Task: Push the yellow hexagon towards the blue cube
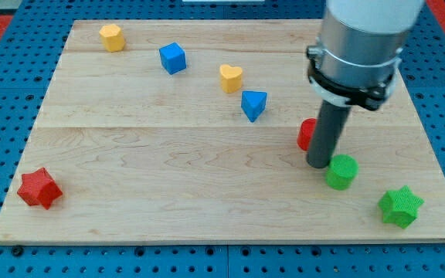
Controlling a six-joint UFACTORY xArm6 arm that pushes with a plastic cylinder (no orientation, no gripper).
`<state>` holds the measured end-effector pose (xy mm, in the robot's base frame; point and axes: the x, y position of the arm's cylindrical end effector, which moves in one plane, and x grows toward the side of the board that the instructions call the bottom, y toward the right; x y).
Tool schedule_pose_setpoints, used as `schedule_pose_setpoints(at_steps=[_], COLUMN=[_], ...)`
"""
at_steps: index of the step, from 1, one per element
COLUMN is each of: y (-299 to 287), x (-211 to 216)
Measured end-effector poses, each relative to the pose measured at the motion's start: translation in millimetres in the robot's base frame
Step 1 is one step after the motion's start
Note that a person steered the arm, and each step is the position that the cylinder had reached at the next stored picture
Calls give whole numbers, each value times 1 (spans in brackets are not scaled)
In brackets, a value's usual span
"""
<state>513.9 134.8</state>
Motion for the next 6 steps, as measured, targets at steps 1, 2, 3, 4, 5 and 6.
schedule_pose_setpoints(at_steps=[1, 2, 3, 4, 5, 6], y=[-80, -188, -306, -381, -345, -385], x=[-5, 26, 29, 39, 60, 99])
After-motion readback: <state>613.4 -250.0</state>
